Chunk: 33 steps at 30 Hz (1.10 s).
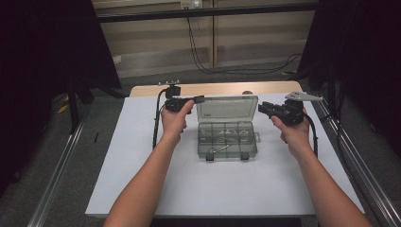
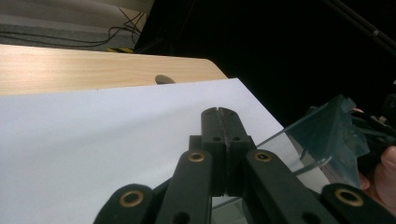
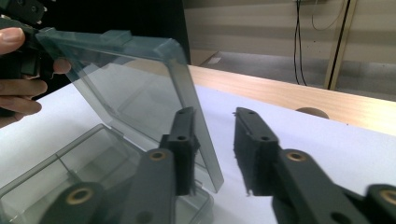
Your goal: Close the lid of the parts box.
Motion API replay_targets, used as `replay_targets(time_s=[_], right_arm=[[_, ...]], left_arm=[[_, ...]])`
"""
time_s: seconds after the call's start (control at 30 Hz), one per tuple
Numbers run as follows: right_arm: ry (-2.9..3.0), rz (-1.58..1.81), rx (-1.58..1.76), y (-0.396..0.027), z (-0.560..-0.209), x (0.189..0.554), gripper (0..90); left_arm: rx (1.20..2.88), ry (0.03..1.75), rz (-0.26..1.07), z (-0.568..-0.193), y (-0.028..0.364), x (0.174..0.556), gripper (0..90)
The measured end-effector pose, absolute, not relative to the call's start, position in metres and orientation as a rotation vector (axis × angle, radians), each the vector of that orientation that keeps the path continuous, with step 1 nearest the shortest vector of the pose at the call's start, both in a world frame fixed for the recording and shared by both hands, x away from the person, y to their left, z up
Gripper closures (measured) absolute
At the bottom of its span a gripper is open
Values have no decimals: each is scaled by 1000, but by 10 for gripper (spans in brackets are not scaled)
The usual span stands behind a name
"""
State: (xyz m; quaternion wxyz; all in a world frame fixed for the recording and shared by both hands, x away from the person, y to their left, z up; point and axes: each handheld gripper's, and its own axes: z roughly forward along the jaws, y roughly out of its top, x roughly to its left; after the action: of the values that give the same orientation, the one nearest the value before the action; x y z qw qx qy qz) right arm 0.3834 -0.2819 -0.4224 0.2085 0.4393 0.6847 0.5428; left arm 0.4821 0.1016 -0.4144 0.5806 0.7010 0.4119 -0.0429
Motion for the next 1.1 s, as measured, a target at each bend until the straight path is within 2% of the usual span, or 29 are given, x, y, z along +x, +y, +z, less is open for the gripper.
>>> replay_targets(time_s=[0.13, 0.27, 0.63, 0.87, 1.1], right_arm=[[1890, 1441, 1266, -279, -419, 382, 847], [1883, 1406, 1294, -272, -417, 382, 897], [1863, 1439, 1282, -261, -409, 373, 900], [1889, 1443, 1235, -258, -407, 359, 900], [1899, 1447, 1213, -256, -411, 346, 900]], left_arm=[[1659, 953, -79, -415, 104, 475, 900], [1666, 943, -66, -415, 105, 468, 900], [1693, 907, 3, -407, 104, 447, 900], [1766, 857, 118, -407, 103, 429, 900], [1782, 828, 135, -409, 106, 416, 900]])
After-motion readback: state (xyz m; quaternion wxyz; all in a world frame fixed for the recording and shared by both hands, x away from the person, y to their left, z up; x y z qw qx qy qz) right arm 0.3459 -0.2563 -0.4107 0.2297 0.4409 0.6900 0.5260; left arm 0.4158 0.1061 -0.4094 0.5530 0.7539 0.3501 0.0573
